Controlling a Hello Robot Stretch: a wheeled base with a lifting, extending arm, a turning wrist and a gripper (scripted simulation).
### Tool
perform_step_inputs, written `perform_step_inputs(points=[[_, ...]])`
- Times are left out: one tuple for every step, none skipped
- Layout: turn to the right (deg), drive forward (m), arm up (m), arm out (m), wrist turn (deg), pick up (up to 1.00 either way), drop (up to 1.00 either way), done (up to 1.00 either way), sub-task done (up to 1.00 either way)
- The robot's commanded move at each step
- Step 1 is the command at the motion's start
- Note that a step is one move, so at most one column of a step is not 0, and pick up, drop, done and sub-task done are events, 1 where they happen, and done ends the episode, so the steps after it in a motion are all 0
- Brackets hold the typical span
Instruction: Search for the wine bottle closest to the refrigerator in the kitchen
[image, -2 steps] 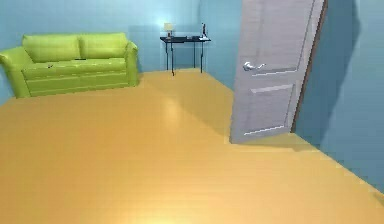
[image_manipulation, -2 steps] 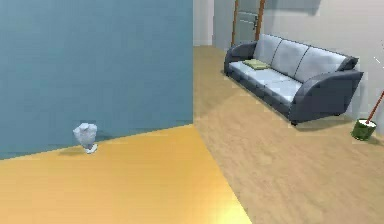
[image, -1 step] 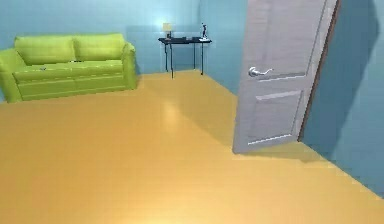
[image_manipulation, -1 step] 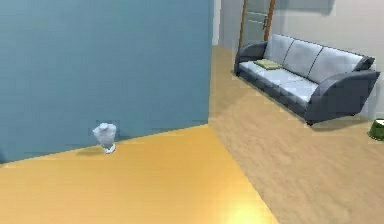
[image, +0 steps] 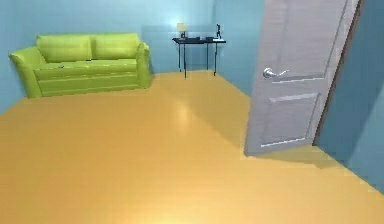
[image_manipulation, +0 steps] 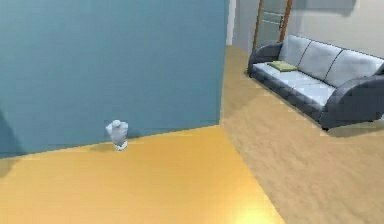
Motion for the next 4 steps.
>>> perform_step_inputs(points=[[0.0,1.0,0.0,0.0,0.0,0.0,0.0,0.0,0.0],[-3.0,0.0,0.0,0.0,0.0,0.0,0.0,0.0,0.0],[0.0,1.0,0.0,0.0,0.0,0.0,0.0,0.0,0.0],[-6.0,0.0,0.0,0.0,0.0,0.0,0.0,0.0,0.0]])
